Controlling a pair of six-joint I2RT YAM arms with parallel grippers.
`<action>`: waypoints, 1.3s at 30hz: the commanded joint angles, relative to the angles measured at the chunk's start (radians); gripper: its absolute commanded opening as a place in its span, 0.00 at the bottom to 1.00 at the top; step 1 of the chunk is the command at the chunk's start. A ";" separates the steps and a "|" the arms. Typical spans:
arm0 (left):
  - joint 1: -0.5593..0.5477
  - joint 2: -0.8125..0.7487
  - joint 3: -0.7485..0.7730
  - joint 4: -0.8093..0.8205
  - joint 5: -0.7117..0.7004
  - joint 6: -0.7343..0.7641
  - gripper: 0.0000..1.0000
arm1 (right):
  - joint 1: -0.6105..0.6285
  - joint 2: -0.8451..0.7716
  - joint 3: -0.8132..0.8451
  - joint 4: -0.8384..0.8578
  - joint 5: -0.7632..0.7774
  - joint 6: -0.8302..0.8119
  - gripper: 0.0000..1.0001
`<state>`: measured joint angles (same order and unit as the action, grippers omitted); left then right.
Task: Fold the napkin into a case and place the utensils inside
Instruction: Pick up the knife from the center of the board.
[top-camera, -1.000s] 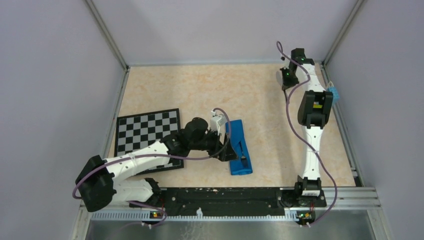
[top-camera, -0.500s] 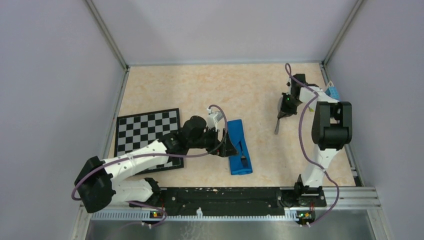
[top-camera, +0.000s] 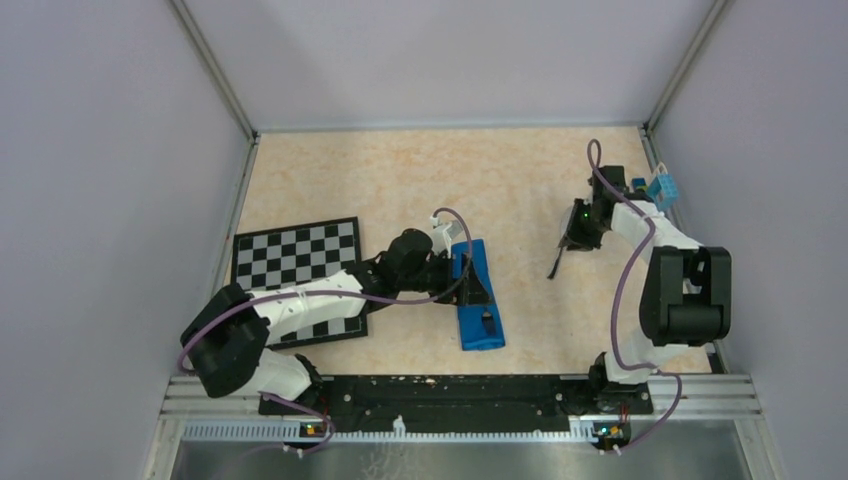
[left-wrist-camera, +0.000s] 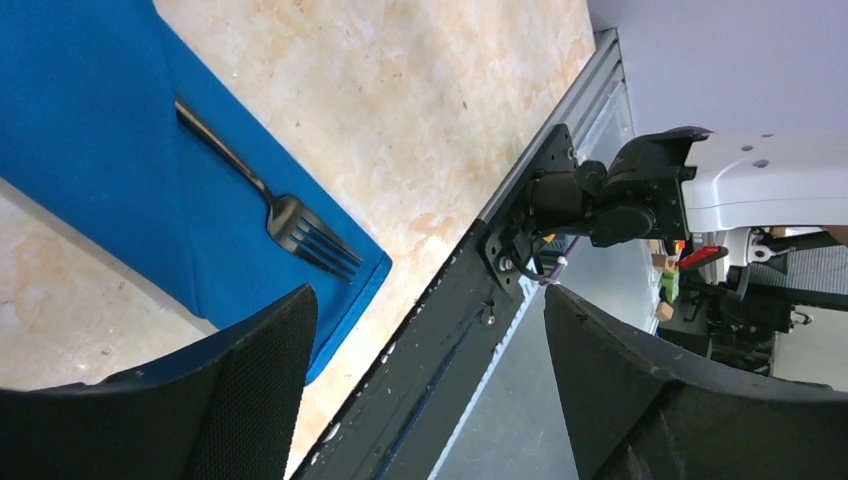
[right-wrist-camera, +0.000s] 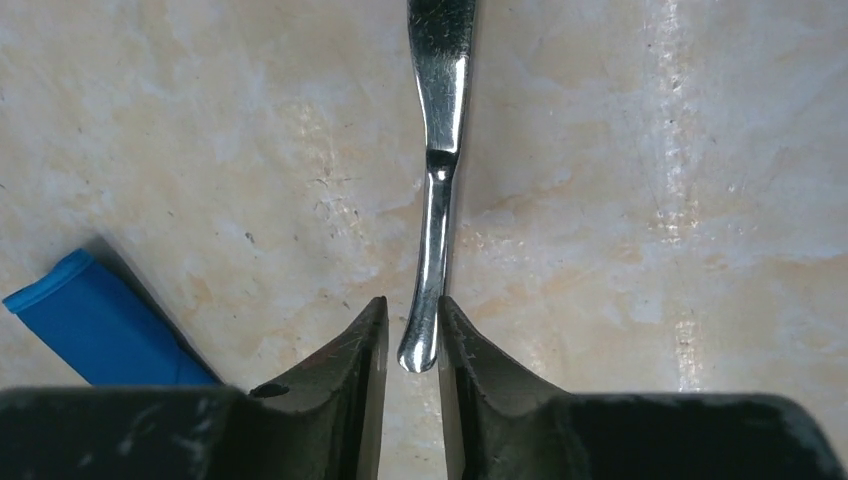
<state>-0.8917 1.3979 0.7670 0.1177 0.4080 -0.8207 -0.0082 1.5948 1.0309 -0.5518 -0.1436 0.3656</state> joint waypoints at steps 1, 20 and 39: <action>-0.004 -0.050 0.018 0.091 0.014 -0.016 0.87 | 0.033 0.064 0.105 -0.141 0.025 -0.012 0.26; -0.010 -0.330 -0.049 0.008 0.006 0.131 0.89 | 0.078 0.411 0.425 -0.354 0.102 -0.069 0.41; -0.009 -0.381 -0.092 -0.023 -0.074 0.152 0.94 | 0.092 0.354 0.377 -0.347 0.217 0.032 0.00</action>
<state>-0.8982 0.9977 0.6941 0.0639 0.3527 -0.6651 0.0769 2.0197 1.4586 -0.9298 0.0479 0.3599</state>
